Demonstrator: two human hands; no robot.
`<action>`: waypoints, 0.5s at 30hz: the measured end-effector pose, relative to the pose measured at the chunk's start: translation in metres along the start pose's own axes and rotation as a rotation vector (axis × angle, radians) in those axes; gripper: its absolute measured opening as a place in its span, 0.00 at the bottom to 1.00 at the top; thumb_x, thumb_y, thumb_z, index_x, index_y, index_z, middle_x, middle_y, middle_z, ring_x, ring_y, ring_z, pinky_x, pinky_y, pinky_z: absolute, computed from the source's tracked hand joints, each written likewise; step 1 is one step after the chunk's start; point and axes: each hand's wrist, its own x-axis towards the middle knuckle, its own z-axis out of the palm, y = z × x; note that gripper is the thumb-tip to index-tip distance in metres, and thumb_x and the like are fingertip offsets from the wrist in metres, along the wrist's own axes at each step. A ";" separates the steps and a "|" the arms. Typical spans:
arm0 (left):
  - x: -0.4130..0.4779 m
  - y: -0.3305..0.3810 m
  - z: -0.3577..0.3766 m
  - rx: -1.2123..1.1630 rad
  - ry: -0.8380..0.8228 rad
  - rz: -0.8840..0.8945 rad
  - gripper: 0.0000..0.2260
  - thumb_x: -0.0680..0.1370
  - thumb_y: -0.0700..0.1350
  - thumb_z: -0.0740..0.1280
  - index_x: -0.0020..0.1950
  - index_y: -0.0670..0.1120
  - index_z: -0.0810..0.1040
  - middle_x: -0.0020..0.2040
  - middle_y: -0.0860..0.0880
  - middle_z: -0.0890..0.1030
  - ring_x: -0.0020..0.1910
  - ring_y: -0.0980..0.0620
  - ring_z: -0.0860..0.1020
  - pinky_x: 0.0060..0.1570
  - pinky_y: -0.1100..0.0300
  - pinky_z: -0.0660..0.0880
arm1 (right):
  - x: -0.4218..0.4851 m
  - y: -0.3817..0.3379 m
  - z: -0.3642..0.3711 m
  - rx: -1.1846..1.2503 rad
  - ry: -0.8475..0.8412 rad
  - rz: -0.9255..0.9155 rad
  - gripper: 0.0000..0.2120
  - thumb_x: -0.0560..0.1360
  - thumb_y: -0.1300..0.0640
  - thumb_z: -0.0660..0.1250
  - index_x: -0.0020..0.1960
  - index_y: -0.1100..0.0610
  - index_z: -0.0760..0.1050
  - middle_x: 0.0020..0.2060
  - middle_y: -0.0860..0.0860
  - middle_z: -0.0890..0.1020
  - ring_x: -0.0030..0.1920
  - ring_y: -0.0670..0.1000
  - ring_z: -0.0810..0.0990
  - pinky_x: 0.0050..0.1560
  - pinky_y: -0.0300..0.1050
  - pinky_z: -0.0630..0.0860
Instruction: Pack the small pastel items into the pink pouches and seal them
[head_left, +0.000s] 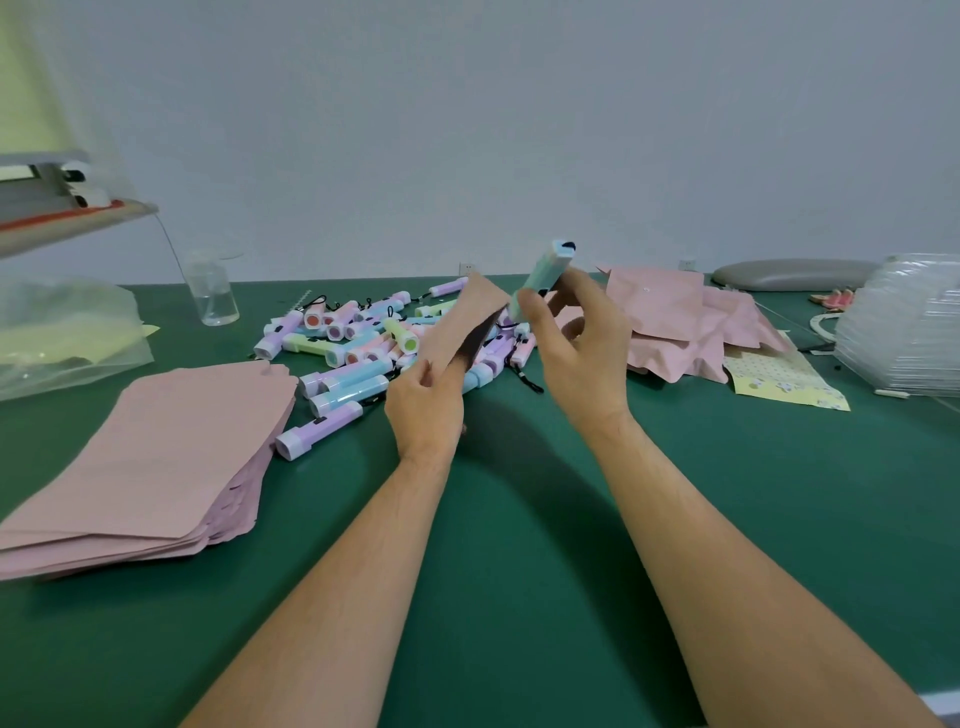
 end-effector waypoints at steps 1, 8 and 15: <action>0.001 -0.001 0.000 0.007 0.004 -0.012 0.17 0.78 0.52 0.71 0.44 0.37 0.78 0.38 0.46 0.74 0.31 0.46 0.68 0.21 0.63 0.68 | -0.001 -0.009 0.003 0.037 0.019 -0.028 0.09 0.80 0.53 0.71 0.57 0.56 0.81 0.41 0.42 0.80 0.41 0.48 0.78 0.35 0.38 0.67; 0.003 -0.001 -0.005 0.054 -0.005 -0.016 0.17 0.77 0.48 0.70 0.36 0.38 0.73 0.28 0.50 0.71 0.28 0.48 0.67 0.24 0.60 0.69 | -0.022 -0.035 0.022 0.135 -0.119 -0.132 0.07 0.74 0.62 0.75 0.51 0.58 0.82 0.40 0.47 0.84 0.37 0.48 0.84 0.32 0.34 0.72; 0.005 0.003 -0.004 0.082 -0.006 -0.074 0.18 0.77 0.54 0.67 0.41 0.38 0.76 0.37 0.43 0.71 0.37 0.47 0.66 0.36 0.53 0.68 | -0.027 -0.017 0.024 0.021 -0.228 -0.212 0.10 0.74 0.57 0.78 0.53 0.58 0.83 0.41 0.39 0.81 0.34 0.41 0.81 0.35 0.25 0.67</action>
